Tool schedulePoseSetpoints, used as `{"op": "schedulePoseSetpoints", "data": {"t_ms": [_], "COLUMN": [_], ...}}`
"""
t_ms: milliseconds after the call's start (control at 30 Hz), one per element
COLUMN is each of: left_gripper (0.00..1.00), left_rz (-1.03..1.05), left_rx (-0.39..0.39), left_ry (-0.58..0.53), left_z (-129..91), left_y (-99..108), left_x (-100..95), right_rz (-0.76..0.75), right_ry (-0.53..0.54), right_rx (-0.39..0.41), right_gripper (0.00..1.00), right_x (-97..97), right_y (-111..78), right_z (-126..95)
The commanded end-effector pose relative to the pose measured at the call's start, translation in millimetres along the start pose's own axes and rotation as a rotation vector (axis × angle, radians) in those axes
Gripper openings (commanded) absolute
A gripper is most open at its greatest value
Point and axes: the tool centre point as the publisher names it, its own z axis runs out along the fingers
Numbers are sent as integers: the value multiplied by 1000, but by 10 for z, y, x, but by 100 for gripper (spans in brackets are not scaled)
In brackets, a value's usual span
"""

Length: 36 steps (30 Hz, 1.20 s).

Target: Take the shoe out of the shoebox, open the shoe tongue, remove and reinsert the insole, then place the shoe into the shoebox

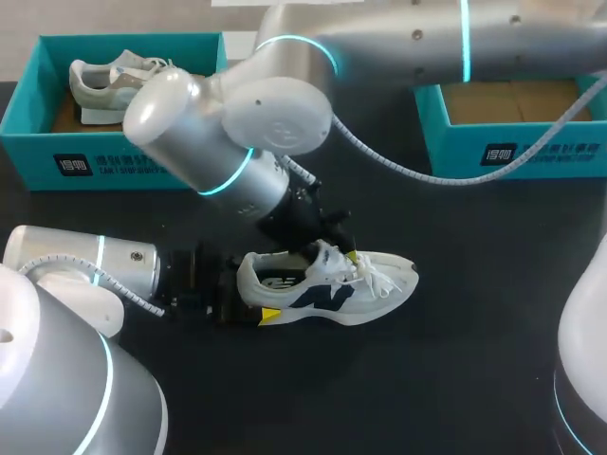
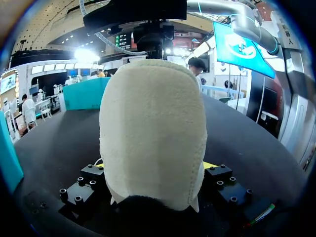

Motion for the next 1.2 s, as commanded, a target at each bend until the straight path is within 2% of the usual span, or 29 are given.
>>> {"op": "schedulePoseSetpoints", "data": {"t_ms": [33, 167, 300, 467, 700, 800, 867, 967, 1000, 1033, 1200], "left_gripper": [0, 0, 0, 0, 0, 0, 0, 0, 0, 0, 0], "left_rz": [-1, -1, -1, -1, -1, -1, -1, -1, -1, -1, -1], "left_rx": [-3, -3, -3, -3, -3, -3, -3, -3, -3, -3, -3], "left_ry": [0, 0, 0, 0, 0, 0, 0, 0, 0, 0, 0], "left_z": [30, 30, 30, 30, 30, 30, 30, 30, 30, 30, 30], "left_y": [38, 38, 38, 38, 38, 38, 38, 38, 38, 38, 38], "left_x": [4, 4, 4, 4, 4, 4, 4, 4, 4, 4, 4], "right_rz": [377, 336, 325, 343, 337, 335, 352, 377, 385, 396, 425], "right_ry": [83, 173, 200, 188, 186, 145, 106, 81, 86, 84, 94], "right_rx": [-3, 22, 38, 51, 47, 55, 51, 50, 48, 49, 47], "right_gripper": [0, 0, 0, 0, 0, 0, 16, 22, 28, 41, 53], "right_x": [-164, -255, -328, -456, -495, -492, -500, -603, -624, -643, -648], "right_y": [-51, -21, -14, -17, 34, 47, 50, 56, 56, 57, 56], "right_z": [51, 120, 194, 278, 463, 546, 586, 670, 687, 705, 740]}}
